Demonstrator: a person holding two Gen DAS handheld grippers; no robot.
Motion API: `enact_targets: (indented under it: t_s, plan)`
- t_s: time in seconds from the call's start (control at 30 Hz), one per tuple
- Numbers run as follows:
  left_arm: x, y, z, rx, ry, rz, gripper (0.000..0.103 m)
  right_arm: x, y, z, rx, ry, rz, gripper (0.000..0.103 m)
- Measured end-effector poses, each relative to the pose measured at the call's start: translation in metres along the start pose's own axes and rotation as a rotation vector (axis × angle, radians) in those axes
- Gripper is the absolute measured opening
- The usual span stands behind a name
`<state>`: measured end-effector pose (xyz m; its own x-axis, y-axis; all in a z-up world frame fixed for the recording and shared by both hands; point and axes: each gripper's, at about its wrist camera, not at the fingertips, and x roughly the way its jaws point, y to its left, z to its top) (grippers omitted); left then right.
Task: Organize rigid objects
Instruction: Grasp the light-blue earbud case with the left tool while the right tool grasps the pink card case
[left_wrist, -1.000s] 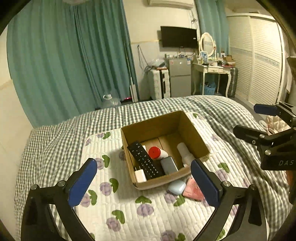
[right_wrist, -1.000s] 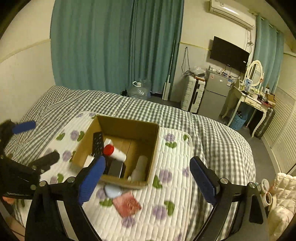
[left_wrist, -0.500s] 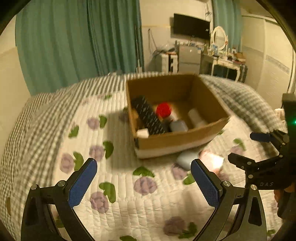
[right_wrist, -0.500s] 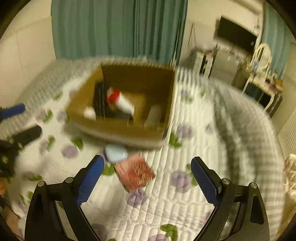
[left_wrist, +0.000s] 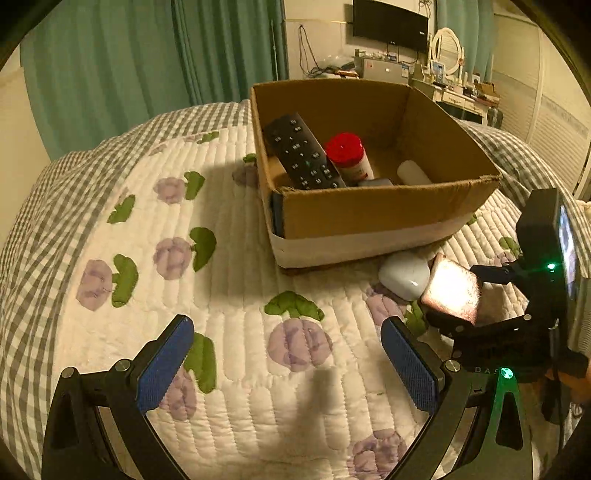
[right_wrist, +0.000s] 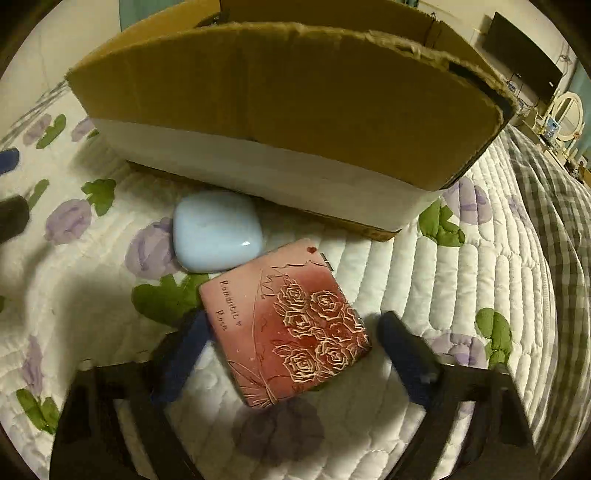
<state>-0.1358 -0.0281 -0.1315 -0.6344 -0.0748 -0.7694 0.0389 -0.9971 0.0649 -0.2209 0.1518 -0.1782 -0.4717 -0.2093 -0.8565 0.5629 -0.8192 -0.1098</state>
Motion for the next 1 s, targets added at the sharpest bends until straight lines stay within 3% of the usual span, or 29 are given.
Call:
enact_targets:
  t_s: [0.13, 0.23, 0.43, 0.53, 0.67, 0.83, 1.0]
  plan:
    - [-0.006, -0.009, 0.003, 0.019, 0.001, 0.005, 0.103, -0.015, -0.010, -0.009, 0.110, 0.013, -0.017, 0.075]
    - [-0.016, -0.018, 0.010, 0.015, -0.012, -0.008, 0.103, -0.038, -0.027, -0.013, 0.232, -0.031, -0.038, 0.074]
    - [-0.014, -0.053, 0.027, 0.040, -0.034, 0.026, 0.103, -0.069, -0.052, -0.007, 0.295, -0.117, -0.124, 0.074]
    - [0.002, -0.070, 0.036, 0.055, -0.026, 0.062, 0.103, -0.073, -0.073, -0.010, 0.366, -0.095, -0.182, 0.074]
    - [0.027, -0.086, 0.038, 0.070, 0.014, 0.041, 0.101, -0.063, -0.083, -0.018, 0.393, -0.094, -0.136, 0.074]
    - [0.064, -0.097, 0.032, 0.040, 0.101, 0.005, 0.085, -0.041, -0.105, -0.018, 0.427, -0.099, -0.086, 0.074]
    - [0.094, -0.098, 0.032, 0.013, 0.156, -0.022, 0.078, -0.031, -0.101, -0.019, 0.388, -0.106, -0.081, 0.074]
